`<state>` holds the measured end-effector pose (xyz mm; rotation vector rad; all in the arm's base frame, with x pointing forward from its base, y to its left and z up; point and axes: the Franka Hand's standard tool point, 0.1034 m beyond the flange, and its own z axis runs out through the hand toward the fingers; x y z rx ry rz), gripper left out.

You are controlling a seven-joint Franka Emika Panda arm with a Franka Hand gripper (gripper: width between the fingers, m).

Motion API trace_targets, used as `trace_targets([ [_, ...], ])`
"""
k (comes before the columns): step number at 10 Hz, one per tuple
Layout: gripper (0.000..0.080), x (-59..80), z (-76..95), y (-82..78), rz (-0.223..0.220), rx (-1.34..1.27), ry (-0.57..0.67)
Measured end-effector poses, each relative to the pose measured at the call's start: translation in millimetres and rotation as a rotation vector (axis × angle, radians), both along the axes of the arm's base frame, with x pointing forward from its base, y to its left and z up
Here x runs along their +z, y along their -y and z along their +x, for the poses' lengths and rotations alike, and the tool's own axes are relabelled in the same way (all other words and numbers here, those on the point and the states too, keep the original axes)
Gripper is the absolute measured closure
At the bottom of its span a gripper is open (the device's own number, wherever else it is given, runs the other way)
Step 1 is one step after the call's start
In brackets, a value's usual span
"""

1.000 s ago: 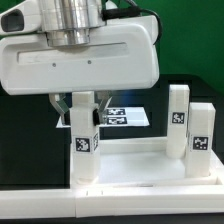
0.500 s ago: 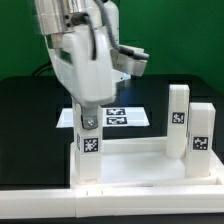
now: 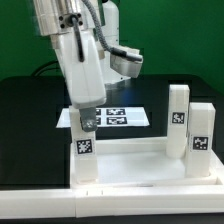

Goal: Assemble desk

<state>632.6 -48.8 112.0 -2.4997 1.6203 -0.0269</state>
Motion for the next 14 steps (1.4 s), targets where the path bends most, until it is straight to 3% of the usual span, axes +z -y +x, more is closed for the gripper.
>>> trace_targets([
  [1, 0.0238, -0.8, -0.5, -2.8, -0.014, 0.152, 0.017],
  [2, 0.0177, -1.9, -1.5, -5.1, -0.019, 0.231, 0.025],
  [5, 0.0151, -1.9, -1.6, -3.4, -0.04, 0.426, 0.05],
  [7, 0.015, 0.7, 0.5, -0.7, -0.104, 0.793, 0.08],
  [8, 0.015, 0.0, 0.3, 0.2, -0.11, 0.897, 0.094],
  [9, 0.0179, -0.3, 0.1, -0.1, -0.105, 0.846, 0.088],
  [11, 0.0449, -0.5, 0.0, -0.2, -0.099, 0.796, 0.082],
  [12, 0.0449, -0.8, -0.7, 1.7, -0.096, 0.729, 0.072],
  [13, 0.0509, -1.0, -1.1, 3.6, -0.088, 0.632, 0.06],
  [14, 0.0509, 1.0, 0.0, 3.4, -0.079, 0.416, 0.036],
])
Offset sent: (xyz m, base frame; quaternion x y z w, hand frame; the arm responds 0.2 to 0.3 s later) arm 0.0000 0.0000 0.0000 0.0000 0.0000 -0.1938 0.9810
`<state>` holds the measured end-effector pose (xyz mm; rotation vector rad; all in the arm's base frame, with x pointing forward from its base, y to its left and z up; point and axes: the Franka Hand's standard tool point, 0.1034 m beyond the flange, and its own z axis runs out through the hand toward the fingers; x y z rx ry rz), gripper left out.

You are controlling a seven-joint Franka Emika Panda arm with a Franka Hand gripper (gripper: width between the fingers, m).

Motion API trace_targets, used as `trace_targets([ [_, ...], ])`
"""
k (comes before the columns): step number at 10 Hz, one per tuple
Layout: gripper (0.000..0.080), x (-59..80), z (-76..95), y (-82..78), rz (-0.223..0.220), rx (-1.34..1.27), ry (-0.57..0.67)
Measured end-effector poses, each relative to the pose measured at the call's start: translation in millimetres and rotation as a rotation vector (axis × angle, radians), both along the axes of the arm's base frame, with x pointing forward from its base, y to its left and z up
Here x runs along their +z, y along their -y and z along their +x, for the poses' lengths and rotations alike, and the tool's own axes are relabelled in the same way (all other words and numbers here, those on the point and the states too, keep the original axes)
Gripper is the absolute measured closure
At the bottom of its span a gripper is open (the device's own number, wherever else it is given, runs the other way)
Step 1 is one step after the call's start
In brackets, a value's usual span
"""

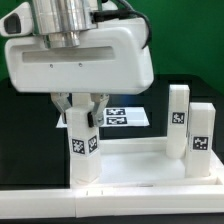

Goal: Assemble desk

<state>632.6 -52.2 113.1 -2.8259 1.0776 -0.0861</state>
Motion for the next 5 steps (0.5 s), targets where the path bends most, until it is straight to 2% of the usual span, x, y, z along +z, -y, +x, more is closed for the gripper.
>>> trace_targets([
  [2, 0.0509, -2.1, -0.8, -2.1, 0.04, -0.389, -0.045],
  [3, 0.0509, -3.4, -0.6, -3.3, 0.086, -0.624, -0.066],
  [5, 0.0509, -2.5, 0.2, -1.8, 0.124, -0.852, -0.086],
])
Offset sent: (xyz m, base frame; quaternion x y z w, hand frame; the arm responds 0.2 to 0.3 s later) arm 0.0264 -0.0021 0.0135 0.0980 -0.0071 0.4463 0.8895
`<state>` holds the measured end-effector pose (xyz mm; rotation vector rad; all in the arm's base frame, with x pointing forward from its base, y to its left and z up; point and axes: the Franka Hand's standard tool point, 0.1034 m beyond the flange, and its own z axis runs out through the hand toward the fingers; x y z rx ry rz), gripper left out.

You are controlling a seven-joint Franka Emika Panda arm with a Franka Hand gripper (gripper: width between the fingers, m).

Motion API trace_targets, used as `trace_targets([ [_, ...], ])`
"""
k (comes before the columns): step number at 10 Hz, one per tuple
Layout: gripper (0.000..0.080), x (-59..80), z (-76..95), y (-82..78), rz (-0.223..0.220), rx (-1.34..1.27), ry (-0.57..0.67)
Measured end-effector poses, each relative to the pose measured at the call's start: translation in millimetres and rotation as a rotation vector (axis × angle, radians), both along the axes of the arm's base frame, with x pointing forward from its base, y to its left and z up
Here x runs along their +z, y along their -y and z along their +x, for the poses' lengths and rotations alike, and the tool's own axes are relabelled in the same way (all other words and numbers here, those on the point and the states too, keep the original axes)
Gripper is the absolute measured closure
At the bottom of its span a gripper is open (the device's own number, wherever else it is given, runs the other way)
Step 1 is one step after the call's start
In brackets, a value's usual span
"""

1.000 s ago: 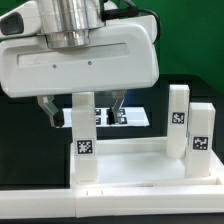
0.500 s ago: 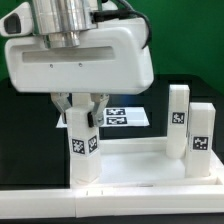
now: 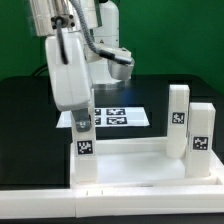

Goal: Assemble desk

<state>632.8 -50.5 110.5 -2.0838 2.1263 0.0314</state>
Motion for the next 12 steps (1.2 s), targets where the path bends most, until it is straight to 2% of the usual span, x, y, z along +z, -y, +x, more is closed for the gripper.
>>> trace_targets([
  [3, 0.0501, -0.6, -0.3, -0.3, -0.006, 0.043, 0.004],
  [4, 0.0312, -0.2, -0.4, 0.1, -0.026, 0.253, 0.029],
  [5, 0.0312, 1.1, 0.1, 1.2, -0.044, 0.488, 0.058],
  [6, 0.019, 0.8, 0.1, 1.5, -0.054, 0.599, 0.075],
  [7, 0.0156, 0.5, -0.1, 1.2, -0.056, 0.618, 0.077],
  [9, 0.0156, 0.5, -0.2, 2.0, -0.072, 0.764, 0.095],
  [11, 0.015, 4.0, 4.2, 0.8, -0.138, 1.143, 0.125],
  [12, 0.015, 4.3, 4.6, -0.1, -0.147, 1.239, 0.135],
])
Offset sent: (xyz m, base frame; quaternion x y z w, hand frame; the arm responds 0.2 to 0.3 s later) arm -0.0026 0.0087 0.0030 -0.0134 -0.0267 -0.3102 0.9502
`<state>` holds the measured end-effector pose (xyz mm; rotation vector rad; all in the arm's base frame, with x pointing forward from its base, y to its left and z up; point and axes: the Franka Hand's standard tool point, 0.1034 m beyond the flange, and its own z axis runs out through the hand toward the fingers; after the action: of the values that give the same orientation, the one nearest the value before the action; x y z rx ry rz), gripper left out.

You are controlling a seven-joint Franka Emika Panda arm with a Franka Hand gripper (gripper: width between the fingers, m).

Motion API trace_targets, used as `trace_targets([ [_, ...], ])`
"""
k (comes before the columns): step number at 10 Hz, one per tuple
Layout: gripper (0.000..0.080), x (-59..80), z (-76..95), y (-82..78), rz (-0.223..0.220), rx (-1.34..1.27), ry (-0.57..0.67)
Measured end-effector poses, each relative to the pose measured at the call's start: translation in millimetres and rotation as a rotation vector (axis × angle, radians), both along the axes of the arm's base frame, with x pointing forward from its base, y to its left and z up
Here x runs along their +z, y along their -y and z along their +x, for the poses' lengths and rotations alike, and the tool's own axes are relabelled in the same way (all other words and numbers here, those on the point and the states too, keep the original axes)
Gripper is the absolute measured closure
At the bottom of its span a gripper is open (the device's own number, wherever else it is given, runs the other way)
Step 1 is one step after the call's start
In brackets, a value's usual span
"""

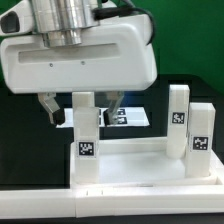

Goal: Assemble desk

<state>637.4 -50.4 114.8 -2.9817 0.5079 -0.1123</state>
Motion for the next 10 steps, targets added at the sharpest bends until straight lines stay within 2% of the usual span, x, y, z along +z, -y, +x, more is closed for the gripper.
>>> trace_targets([
  [1, 0.0162, -0.5, -0.7, 0.7, 0.002, -0.027, -0.004],
  [2, 0.033, -0.6, -0.7, 0.8, 0.002, -0.039, -0.006],
  [3, 0.033, -0.6, -0.7, 0.8, 0.003, -0.049, -0.007],
  [4, 0.0511, -0.5, -0.9, 2.0, 0.004, -0.085, -0.01],
  [6, 0.0511, -0.3, -1.3, 4.0, 0.021, -0.281, -0.029],
  [8, 0.0511, 3.1, -3.1, 2.9, 0.048, -0.762, -0.084],
  [10, 0.0511, 0.4, -4.5, 3.6, 0.105, -1.054, -0.117],
])
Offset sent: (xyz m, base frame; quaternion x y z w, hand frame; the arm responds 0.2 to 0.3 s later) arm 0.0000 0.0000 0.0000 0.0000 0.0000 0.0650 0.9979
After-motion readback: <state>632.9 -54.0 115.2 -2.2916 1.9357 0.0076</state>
